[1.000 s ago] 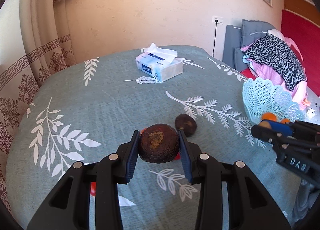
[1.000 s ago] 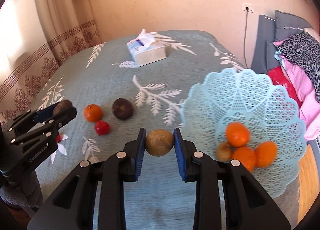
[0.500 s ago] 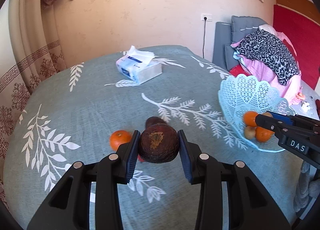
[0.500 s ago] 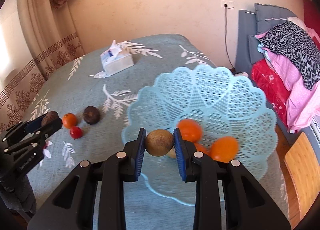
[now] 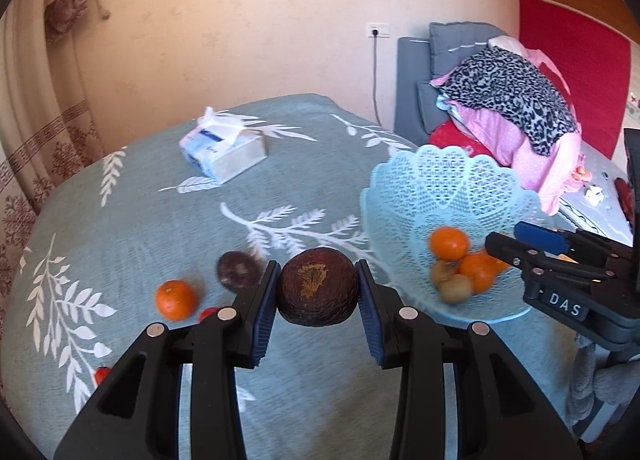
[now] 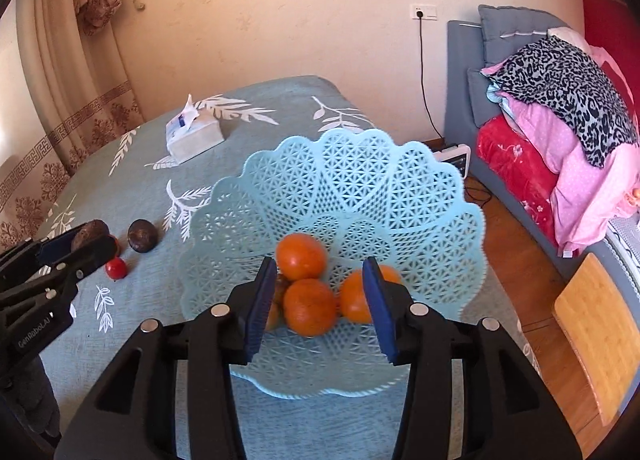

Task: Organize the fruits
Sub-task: 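Carry both held fruits into the blue basket and open both tools, then withdraw both open tools from the basket back over the bed, then grasp an orange with the left tool while the right tool grasps a dark brown fruit, then lower the dark brown fruit into the basket with the right tool while left holds orange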

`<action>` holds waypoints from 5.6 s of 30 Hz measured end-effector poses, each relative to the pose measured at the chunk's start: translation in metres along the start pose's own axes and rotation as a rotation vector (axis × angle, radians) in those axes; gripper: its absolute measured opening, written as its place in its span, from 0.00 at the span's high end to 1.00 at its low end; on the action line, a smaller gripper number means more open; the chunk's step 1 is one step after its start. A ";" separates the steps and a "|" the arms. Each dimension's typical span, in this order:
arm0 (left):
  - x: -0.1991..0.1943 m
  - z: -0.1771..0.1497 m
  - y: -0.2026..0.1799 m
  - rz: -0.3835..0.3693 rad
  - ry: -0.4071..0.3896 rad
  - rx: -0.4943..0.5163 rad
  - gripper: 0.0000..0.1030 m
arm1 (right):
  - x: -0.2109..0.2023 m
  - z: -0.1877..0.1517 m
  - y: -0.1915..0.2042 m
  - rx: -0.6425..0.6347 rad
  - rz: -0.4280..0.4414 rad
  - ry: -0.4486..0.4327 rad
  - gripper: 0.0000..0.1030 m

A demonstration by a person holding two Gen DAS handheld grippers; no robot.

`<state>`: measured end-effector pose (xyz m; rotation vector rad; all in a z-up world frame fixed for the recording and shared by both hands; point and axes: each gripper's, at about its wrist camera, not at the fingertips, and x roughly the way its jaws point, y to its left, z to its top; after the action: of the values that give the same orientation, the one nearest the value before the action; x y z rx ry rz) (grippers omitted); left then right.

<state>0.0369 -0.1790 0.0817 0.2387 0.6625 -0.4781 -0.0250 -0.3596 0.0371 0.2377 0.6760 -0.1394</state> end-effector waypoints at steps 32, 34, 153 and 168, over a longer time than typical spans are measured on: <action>0.031 0.016 -0.059 -0.129 0.008 0.065 0.44 | -0.005 -0.001 -0.021 0.018 -0.112 -0.028 0.49; 0.030 0.016 -0.057 -0.125 0.007 0.061 0.42 | -0.005 -0.002 -0.020 0.015 -0.111 -0.028 0.49; 0.012 -0.033 0.170 0.247 0.024 -0.356 0.63 | 0.148 0.031 0.217 -0.288 0.173 0.266 0.59; 0.013 -0.032 0.161 0.243 0.025 -0.335 0.63 | 0.094 0.043 0.194 -0.245 0.208 0.184 0.59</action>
<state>0.1088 -0.0326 0.0584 0.0070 0.7161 -0.1270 0.1131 -0.1889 0.0428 0.0846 0.8390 0.1662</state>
